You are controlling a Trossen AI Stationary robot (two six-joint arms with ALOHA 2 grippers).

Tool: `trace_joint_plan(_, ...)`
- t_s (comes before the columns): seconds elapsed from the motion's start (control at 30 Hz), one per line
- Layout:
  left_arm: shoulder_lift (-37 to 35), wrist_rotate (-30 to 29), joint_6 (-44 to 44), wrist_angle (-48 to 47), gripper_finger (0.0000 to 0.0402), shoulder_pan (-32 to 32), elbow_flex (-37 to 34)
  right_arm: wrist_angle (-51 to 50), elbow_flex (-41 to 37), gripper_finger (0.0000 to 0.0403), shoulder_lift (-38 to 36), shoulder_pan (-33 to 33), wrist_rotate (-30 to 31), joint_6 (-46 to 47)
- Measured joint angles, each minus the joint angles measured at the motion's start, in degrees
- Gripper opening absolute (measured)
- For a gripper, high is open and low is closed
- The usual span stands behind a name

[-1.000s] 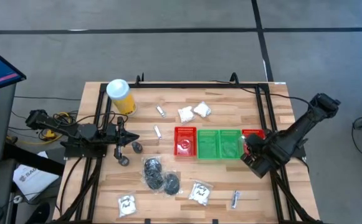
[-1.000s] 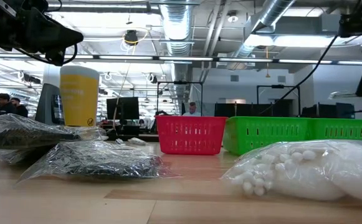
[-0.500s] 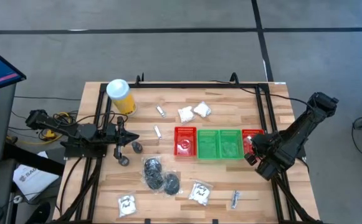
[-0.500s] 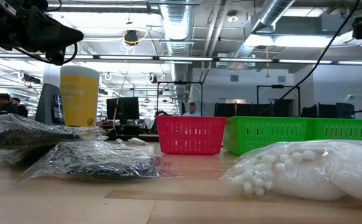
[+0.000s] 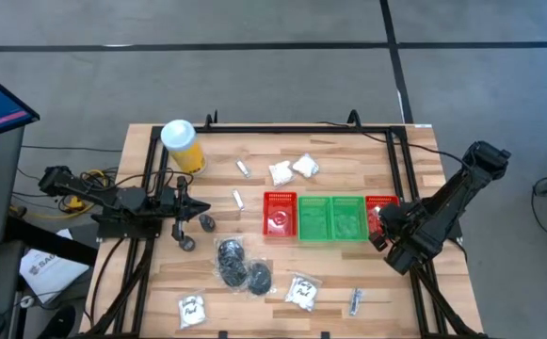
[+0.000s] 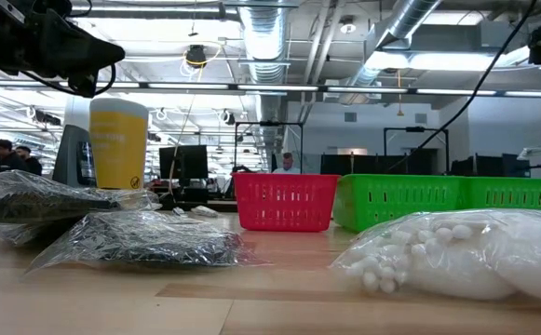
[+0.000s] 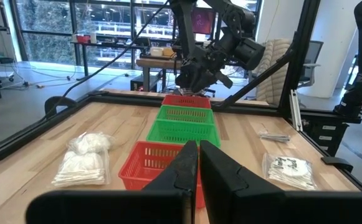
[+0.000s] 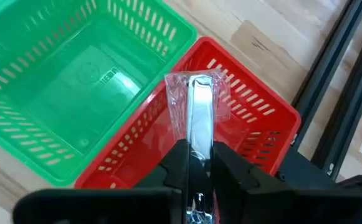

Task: Pick & Place Travel size toiletries
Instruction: Put the silver nail cutter into the right red bin, then put the cotton pack into the left green bin

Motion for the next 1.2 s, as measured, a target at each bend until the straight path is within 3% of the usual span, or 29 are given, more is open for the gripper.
trace_joint_plan(0.27, 0.0, -0.01, 0.0, 0.07, 0.0012, 0.0, 0.0, -0.01, 0.0, 0.0063, 0.0, 0.0, 0.0, -0.12)
trace_joint_plan(0.9, 0.0, -0.01, 0.0, 0.07, 0.0012, 0.0, 0.0, 0.19, 0.0, 0.0071, 0.0, -0.32, -0.56, -0.95)
trace_joint_plan(1.2, 0.0, -0.01, 0.0, 0.09, 0.0012, 0.0, 0.0, 0.19, 0.0, 0.0129, 0.0, -0.32, -0.94, -1.83)
